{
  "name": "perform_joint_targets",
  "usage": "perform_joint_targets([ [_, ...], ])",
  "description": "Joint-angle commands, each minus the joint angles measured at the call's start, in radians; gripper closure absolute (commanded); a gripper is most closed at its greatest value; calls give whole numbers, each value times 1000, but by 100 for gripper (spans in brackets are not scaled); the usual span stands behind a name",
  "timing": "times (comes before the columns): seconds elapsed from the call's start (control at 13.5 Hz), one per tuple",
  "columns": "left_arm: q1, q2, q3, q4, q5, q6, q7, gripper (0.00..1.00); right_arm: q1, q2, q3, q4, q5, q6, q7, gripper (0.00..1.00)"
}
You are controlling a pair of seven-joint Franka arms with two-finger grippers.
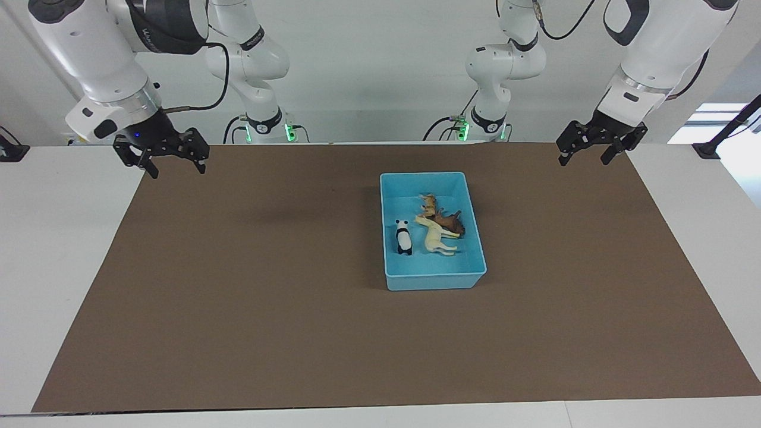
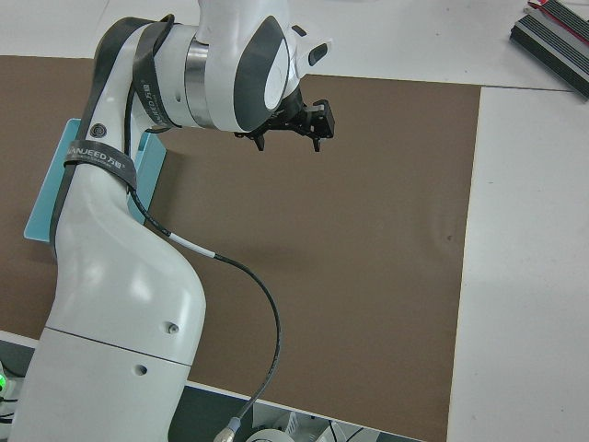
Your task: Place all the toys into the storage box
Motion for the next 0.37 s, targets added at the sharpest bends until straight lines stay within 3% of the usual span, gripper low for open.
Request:
perform_joint_targets([
  [0.0, 0, -19, 5, -19, 5, 21, 8, 0, 0, -20, 3, -23, -39, -8, -52, 0],
  [0.3, 0, -19, 6, -19, 5, 21, 6, 0, 0, -23, 3, -23, -42, -25, -61, 0],
])
